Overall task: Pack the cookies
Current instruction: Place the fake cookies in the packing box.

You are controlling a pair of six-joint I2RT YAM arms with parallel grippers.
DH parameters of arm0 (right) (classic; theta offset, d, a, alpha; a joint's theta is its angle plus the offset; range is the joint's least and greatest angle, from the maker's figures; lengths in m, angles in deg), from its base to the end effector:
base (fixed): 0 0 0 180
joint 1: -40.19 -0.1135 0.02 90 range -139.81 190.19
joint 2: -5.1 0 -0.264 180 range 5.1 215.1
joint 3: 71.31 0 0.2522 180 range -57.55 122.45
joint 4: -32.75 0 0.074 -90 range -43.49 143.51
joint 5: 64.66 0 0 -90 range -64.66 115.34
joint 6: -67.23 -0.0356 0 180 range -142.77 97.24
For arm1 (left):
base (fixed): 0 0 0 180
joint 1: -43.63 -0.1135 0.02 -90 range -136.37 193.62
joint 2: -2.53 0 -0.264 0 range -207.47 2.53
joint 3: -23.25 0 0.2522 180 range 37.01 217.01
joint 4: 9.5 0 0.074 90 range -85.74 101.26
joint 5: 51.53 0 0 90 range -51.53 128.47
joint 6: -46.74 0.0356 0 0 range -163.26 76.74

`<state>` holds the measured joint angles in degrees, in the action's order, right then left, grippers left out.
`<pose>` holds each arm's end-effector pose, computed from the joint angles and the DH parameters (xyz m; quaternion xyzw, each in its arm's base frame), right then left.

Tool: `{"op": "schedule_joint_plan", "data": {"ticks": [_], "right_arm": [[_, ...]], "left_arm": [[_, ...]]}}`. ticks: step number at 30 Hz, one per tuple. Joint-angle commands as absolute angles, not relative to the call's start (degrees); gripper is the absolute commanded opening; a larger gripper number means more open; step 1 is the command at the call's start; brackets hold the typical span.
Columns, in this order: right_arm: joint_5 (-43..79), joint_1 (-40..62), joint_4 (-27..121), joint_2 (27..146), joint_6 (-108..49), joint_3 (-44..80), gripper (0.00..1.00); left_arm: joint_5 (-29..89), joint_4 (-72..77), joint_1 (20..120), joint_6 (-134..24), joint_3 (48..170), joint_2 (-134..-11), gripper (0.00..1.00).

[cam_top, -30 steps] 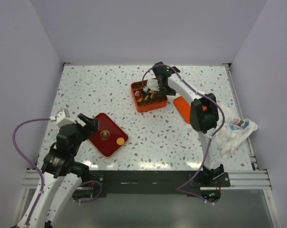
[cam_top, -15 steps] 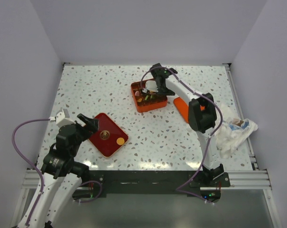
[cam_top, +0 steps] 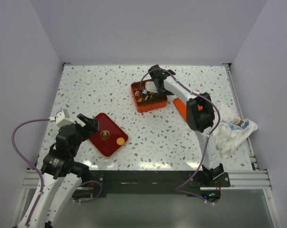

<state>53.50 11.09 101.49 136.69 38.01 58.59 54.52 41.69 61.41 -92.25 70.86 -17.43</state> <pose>0.4299 0.2200 0.2042 -0.6459 0.7058 -0.2756 0.0931 0.0930 -0.0195 0.2774 -0.2965 0.7772 -0.2011 0.5174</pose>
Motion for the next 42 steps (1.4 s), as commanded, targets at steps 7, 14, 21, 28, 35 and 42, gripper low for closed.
{"op": "schedule_joint_plan", "data": {"ticks": [7, 14, 21, 28, 35, 42], "right_arm": [[57.68, 10.75, 99.42, 137.2, 40.6, 61.46, 0.33], [57.24, 10.75, 99.59, 136.94, 40.34, 63.39, 0.31], [57.24, 10.75, 99.86, 137.2, 39.9, 63.48, 0.3], [57.51, 10.84, 100.21, 137.73, 39.64, 63.65, 0.21], [57.77, 11.1, 100.3, 137.64, 39.29, 64.53, 0.13], [58.03, 11.54, 100.12, 137.9, 38.67, 65.94, 0.1]], "left_arm": [[55.17, 40.82, 61.64, -93.44, 70.23, -17.07, 0.88], [55.17, 40.56, 61.64, -93.27, 70.06, -17.15, 0.88], [55.08, 40.73, 61.64, -93.27, 70.06, -17.16, 0.88], [55.17, 40.91, 61.64, -93.35, 70.23, -16.98, 0.88], [55.17, 40.82, 61.64, -93.27, 70.14, -17.07, 0.88], [55.08, 40.91, 61.64, -93.27, 70.32, -16.89, 0.88]]}}
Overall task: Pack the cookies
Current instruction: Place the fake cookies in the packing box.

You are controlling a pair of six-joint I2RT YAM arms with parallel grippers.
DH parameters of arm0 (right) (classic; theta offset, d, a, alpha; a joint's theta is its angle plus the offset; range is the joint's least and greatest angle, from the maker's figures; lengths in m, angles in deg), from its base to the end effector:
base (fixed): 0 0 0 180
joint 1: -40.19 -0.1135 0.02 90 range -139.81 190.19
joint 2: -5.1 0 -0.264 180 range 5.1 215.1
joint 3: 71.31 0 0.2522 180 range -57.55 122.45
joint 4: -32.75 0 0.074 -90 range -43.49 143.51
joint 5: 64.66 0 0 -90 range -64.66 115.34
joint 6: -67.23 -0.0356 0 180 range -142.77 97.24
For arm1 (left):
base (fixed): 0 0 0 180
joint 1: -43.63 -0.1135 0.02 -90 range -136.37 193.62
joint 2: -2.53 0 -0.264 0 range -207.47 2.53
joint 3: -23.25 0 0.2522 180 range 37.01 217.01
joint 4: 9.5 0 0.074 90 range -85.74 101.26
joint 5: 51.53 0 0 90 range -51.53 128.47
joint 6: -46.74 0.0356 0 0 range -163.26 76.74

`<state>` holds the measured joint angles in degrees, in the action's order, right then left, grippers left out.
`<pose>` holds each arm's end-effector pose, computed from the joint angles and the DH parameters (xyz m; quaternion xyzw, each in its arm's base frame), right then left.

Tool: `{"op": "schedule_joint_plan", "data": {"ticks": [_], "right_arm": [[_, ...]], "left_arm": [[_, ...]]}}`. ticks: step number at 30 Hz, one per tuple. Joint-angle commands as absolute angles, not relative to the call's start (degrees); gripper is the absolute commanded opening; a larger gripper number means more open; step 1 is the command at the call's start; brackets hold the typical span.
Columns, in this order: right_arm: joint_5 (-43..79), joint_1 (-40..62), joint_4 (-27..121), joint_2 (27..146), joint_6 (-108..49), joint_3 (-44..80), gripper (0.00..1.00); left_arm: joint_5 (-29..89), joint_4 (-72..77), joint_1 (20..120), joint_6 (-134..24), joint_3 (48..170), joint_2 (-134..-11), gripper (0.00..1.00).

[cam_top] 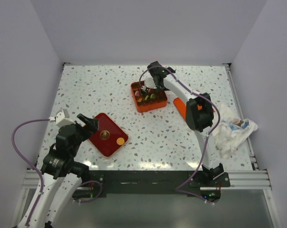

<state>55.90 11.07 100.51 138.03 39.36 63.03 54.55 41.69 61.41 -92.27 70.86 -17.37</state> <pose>0.4403 0.2245 0.2171 -0.6371 0.6989 -0.3035 0.1163 0.0928 -0.0194 0.2775 -0.2967 0.7768 -0.2013 0.5178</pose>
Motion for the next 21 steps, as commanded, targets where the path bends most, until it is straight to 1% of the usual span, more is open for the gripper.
{"op": "schedule_joint_plan", "data": {"ticks": [1, 4, 8, 17, 21], "right_arm": [[58.03, 11.54, 100.21, 137.99, 38.58, 65.94, 0.09], [57.95, 11.8, 100.56, 137.91, 38.32, 65.77, 0.06], [57.07, 12.15, 101.52, 138.08, 37.27, 66.11, 0.0], [54.96, 12.68, 103.72, 137.55, 36.39, 65.41, 0.0], [53.46, 12.68, 104.42, 137.11, 35.86, 66.99, 0.0]], "left_arm": [[55.08, 40.91, 61.73, -93.27, 70.41, -17.06, 0.88], [54.99, 40.82, 61.64, -93.18, 70.67, -17.42, 0.88], [54.99, 40.82, 61.64, -93.0, 70.85, -17.59, 0.88], [54.91, 40.65, 61.64, -92.74, 71.11, -18.03, 0.88], [54.91, 40.73, 61.64, -92.74, 71.2, -18.03, 0.88]]}}
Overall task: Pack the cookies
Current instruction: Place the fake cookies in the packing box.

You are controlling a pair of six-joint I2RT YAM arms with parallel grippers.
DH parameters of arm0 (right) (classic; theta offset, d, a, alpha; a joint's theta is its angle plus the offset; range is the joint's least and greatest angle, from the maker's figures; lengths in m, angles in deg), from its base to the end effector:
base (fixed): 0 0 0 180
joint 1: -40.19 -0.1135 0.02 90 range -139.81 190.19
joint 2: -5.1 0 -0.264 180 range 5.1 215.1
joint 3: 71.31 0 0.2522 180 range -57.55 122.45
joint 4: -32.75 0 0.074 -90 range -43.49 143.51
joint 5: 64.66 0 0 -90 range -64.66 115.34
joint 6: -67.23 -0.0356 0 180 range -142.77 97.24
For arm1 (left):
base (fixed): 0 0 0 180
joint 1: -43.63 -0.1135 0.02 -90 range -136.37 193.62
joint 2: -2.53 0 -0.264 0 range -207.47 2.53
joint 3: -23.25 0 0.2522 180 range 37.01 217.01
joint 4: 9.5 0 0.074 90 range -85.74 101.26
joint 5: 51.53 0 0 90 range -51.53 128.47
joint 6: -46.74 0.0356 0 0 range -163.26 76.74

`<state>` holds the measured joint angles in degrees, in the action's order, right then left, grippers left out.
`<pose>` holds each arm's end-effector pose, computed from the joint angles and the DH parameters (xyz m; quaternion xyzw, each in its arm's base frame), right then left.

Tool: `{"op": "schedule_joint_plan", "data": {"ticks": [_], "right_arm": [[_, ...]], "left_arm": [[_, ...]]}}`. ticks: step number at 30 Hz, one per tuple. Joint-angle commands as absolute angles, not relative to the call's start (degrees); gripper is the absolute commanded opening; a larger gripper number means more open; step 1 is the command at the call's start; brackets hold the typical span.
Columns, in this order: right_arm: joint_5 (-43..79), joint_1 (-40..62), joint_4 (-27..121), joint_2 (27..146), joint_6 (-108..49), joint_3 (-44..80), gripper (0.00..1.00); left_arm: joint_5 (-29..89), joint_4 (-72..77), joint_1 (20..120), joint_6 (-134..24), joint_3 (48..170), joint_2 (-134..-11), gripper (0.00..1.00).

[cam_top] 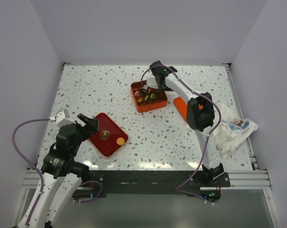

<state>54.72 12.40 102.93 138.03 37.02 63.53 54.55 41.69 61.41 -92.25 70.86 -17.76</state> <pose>0.4423 0.2134 0.2176 -0.6229 0.7188 -0.2897 0.1066 0.0939 -0.0197 0.2770 -0.2967 0.7787 -0.1994 0.5156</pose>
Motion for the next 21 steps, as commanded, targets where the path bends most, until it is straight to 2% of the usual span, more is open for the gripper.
{"op": "schedule_joint_plan", "data": {"ticks": [1, 21], "right_arm": [[53.2, 12.68, 104.6, 137.11, 35.68, 67.26, 0.0], [53.72, 12.86, 105.66, 140.54, 36.3, 68.75, 0.0]], "left_arm": [[54.91, 40.65, 61.64, -92.83, 71.2, -18.03, 0.88], [54.99, 41.61, 61.64, -93.27, 71.2, -17.24, 0.88]]}}
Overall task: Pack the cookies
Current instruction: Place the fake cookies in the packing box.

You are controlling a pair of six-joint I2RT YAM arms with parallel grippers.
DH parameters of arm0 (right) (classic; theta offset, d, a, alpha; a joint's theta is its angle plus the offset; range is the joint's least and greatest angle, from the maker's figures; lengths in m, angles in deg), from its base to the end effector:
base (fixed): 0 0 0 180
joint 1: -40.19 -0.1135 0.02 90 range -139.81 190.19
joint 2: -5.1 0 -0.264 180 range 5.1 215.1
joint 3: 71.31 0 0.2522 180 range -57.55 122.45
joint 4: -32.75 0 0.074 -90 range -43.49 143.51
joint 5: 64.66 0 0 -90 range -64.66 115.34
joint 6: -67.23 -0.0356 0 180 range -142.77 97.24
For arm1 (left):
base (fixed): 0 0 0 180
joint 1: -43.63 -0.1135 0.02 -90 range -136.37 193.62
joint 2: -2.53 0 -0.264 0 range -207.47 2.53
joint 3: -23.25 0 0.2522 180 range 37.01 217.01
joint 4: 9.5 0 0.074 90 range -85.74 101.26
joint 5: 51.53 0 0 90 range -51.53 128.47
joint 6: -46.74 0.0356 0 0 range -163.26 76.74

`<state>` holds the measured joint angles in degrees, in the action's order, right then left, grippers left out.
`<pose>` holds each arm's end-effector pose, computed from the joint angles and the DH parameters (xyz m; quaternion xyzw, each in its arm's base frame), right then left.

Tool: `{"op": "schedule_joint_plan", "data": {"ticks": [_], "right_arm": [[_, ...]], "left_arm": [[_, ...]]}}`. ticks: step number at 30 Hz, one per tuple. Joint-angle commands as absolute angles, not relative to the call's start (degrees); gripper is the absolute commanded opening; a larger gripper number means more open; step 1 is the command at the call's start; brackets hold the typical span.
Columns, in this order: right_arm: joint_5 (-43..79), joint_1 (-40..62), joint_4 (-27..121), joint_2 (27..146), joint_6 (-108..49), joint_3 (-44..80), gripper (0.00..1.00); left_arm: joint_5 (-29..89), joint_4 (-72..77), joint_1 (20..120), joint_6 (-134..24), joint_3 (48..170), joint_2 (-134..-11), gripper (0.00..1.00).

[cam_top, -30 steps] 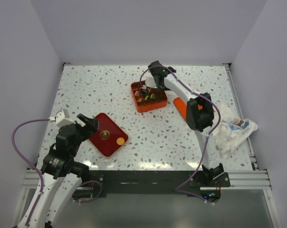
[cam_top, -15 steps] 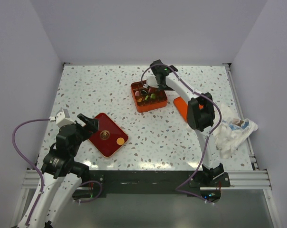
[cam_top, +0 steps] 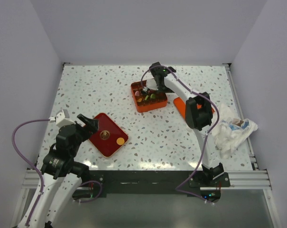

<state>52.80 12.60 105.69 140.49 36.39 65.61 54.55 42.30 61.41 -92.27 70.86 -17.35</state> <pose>0.4452 0.2141 0.2056 -0.6305 0.7232 -0.2681 0.0873 0.0923 -0.0192 0.2765 -0.2969 0.7796 -0.1986 0.5144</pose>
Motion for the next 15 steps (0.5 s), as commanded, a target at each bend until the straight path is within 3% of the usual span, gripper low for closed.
{"op": "schedule_joint_plan", "data": {"ticks": [1, 15], "right_arm": [[53.9, 12.95, 105.66, 140.8, 36.21, 69.19, 0.01], [55.49, 12.77, 104.95, 142.39, 34.8, 70.87, 0.09]], "left_arm": [[54.99, 41.53, 61.64, -93.35, 71.2, -17.33, 0.88], [54.99, 41.88, 61.64, -93.44, 71.38, -16.98, 0.88]]}}
